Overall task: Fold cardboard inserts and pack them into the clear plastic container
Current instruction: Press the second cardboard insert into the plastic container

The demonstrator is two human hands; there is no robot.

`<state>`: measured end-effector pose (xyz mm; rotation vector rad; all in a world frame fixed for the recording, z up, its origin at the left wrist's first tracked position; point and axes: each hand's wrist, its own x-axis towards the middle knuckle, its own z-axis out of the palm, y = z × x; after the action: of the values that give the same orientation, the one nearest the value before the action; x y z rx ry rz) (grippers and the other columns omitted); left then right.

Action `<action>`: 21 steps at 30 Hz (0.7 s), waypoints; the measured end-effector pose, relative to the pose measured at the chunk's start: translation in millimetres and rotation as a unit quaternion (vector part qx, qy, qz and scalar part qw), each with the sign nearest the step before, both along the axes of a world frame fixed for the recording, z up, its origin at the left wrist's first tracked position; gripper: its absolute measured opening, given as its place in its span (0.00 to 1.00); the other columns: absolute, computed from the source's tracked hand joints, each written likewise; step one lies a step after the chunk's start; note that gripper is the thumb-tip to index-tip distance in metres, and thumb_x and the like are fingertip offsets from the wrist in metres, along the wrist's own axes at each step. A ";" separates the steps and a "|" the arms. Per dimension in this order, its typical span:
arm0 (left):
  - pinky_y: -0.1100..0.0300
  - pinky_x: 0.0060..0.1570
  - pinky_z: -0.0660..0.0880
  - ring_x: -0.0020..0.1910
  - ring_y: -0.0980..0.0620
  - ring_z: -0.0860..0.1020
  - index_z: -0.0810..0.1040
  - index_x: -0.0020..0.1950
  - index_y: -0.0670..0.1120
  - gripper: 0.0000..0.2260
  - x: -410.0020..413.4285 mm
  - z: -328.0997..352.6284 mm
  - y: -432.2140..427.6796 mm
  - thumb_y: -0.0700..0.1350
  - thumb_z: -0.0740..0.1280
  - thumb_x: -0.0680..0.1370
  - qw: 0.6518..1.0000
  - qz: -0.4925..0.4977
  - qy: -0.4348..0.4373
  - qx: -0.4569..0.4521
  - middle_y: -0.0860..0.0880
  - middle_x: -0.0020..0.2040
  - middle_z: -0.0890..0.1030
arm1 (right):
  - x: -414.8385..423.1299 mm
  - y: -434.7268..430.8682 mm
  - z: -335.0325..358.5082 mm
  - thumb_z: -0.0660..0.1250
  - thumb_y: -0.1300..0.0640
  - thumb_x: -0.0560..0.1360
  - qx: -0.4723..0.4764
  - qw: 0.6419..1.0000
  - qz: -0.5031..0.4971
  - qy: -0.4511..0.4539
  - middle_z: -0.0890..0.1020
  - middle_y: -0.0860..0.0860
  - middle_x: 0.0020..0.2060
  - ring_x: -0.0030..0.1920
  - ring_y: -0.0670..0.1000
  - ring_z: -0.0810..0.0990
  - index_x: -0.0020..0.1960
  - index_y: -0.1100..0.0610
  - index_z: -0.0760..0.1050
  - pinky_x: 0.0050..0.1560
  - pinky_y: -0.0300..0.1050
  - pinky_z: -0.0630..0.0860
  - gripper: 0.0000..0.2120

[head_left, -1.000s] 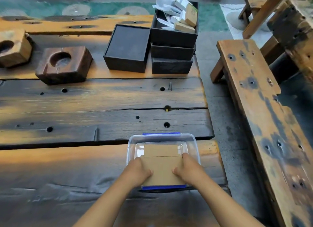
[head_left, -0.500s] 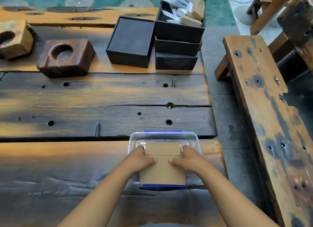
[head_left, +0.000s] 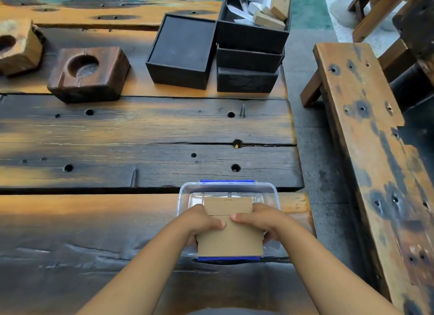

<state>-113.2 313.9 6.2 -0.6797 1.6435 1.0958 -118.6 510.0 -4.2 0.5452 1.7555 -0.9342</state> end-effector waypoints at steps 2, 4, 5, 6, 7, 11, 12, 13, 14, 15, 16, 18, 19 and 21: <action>0.36 0.51 0.79 0.53 0.39 0.82 0.71 0.63 0.43 0.25 -0.8 -1.1 3.0 0.45 0.76 0.70 1.000 0.008 -0.009 0.010 0.40 0.58 0.81 | -1.4 3.8 -2.8 0.75 0.44 0.68 -0.029 0.998 -0.048 -0.011 0.84 0.50 0.49 0.50 0.53 0.83 0.53 0.49 0.76 0.55 0.59 0.79 0.18; 0.31 0.53 0.76 0.54 0.37 0.81 0.71 0.61 0.42 0.24 -0.9 -3.5 4.2 0.42 0.77 0.70 0.999 0.033 -0.017 0.021 0.38 0.57 0.81 | -1.0 6.4 -4.8 0.77 0.48 0.68 -0.042 0.995 -0.084 -0.014 0.85 0.50 0.47 0.49 0.53 0.84 0.50 0.50 0.76 0.52 0.56 0.81 0.15; 0.29 0.53 0.75 0.54 0.36 0.81 0.71 0.61 0.41 0.24 -1.1 -5.0 4.1 0.41 0.77 0.69 0.998 0.047 -0.021 0.026 0.38 0.57 0.81 | -0.2 6.5 -6.0 0.77 0.48 0.68 -0.043 0.994 -0.096 -0.011 0.85 0.50 0.46 0.48 0.53 0.84 0.49 0.50 0.76 0.49 0.54 0.81 0.15; 0.29 0.53 0.75 0.54 0.35 0.81 0.71 0.61 0.41 0.23 -1.5 -5.9 3.5 0.40 0.76 0.70 0.998 0.053 -0.022 0.028 0.38 0.58 0.81 | 1.2 5.9 -7.8 0.77 0.48 0.68 -0.042 0.994 -0.101 -0.009 0.85 0.50 0.46 0.48 0.53 0.84 0.50 0.50 0.77 0.47 0.52 0.81 0.15; 0.30 0.53 0.76 0.55 0.35 0.81 0.71 0.62 0.41 0.23 -2.1 -6.6 2.2 0.40 0.76 0.70 0.998 0.049 -0.021 0.026 0.38 0.58 0.81 | 2.6 4.8 -10.0 0.77 0.48 0.67 -0.041 0.994 -0.099 -0.008 0.85 0.49 0.47 0.48 0.52 0.84 0.52 0.50 0.77 0.46 0.50 0.80 0.16; 0.42 0.41 0.79 0.54 0.35 0.82 0.72 0.63 0.40 0.23 -7.1 -6.7 -5.8 0.41 0.75 0.71 1.000 -0.008 -0.011 0.005 0.37 0.57 0.81 | 4.5 1.3 -13.0 0.76 0.45 0.65 -0.023 0.999 -0.043 -0.011 0.84 0.49 0.53 0.51 0.52 0.83 0.61 0.50 0.74 0.45 0.48 0.78 0.27; 0.41 0.41 0.79 0.55 0.35 0.81 0.72 0.63 0.40 0.23 -8.4 -6.3 -7.5 0.42 0.76 0.71 1.000 -0.021 -0.012 0.004 0.37 0.57 0.81 | 3.5 1.6 -11.9 0.76 0.44 0.64 -0.018 0.999 -0.030 -0.013 0.83 0.49 0.54 0.51 0.52 0.82 0.62 0.50 0.74 0.44 0.48 0.78 0.29; 0.40 0.43 0.79 0.55 0.35 0.81 0.72 0.62 0.41 0.23 -9.3 -5.6 -8.4 0.42 0.76 0.71 0.999 -0.030 -0.014 0.005 0.37 0.57 0.81 | 2.1 2.1 -10.2 0.76 0.43 0.64 -0.013 1.000 -0.019 -0.013 0.83 0.48 0.54 0.51 0.51 0.82 0.63 0.49 0.73 0.43 0.47 0.77 0.30; 0.41 0.44 0.79 0.55 0.36 0.81 0.72 0.62 0.41 0.23 -9.6 -5.0 -9.0 0.43 0.76 0.71 0.999 -0.040 -0.015 0.004 0.38 0.57 0.81 | 0.9 2.7 -8.9 0.76 0.41 0.64 -0.008 1.000 -0.007 -0.011 0.82 0.48 0.55 0.51 0.50 0.81 0.64 0.49 0.73 0.42 0.47 0.76 0.31; 0.43 0.44 0.79 0.54 0.38 0.81 0.72 0.62 0.42 0.23 -9.8 -5.1 -9.3 0.45 0.76 0.71 0.999 -0.052 -0.012 0.001 0.39 0.57 0.81 | -0.5 2.9 -7.8 0.75 0.40 0.64 -0.001 1.000 0.008 -0.006 0.81 0.47 0.56 0.50 0.49 0.80 0.64 0.49 0.73 0.40 0.46 0.75 0.32; 0.48 0.42 0.79 0.51 0.42 0.81 0.72 0.62 0.43 0.24 -9.7 -5.5 -9.4 0.46 0.76 0.70 0.998 -0.065 -0.006 -0.005 0.42 0.56 0.81 | -1.1 3.1 -7.5 0.75 0.39 0.64 0.006 1.000 0.024 0.000 0.81 0.47 0.58 0.50 0.49 0.79 0.65 0.49 0.72 0.38 0.44 0.73 0.33; 0.57 0.36 0.73 0.44 0.51 0.78 0.72 0.62 0.44 0.26 -9.3 -6.3 -9.3 0.49 0.77 0.69 0.997 -0.078 0.006 -0.016 0.46 0.54 0.79 | -1.5 3.9 -8.5 0.74 0.38 0.65 0.011 0.999 0.038 0.015 0.79 0.48 0.61 0.52 0.49 0.79 0.67 0.50 0.72 0.39 0.42 0.72 0.34; 0.59 0.33 0.70 0.43 0.53 0.76 0.72 0.62 0.45 0.26 -9.0 -6.9 -9.8 0.50 0.77 0.69 0.997 -0.075 0.008 -0.016 0.48 0.53 0.79 | -0.8 4.4 -10.0 0.75 0.38 0.65 0.008 0.999 0.039 0.024 0.79 0.49 0.63 0.55 0.50 0.79 0.67 0.50 0.72 0.45 0.44 0.76 0.35; 0.61 0.32 0.68 0.42 0.56 0.76 0.73 0.62 0.45 0.26 -8.4 -8.8 -12.4 0.48 0.78 0.69 0.998 -0.056 0.010 -0.007 0.49 0.53 0.79 | 1.2 4.8 -12.1 0.75 0.39 0.64 0.000 0.999 0.035 0.042 0.79 0.49 0.63 0.59 0.51 0.79 0.67 0.51 0.74 0.60 0.49 0.77 0.35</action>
<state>-121.6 301.4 -2.6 -0.5801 1.6863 1.0138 -117.5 514.8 -16.3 0.4464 1.8374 -0.9193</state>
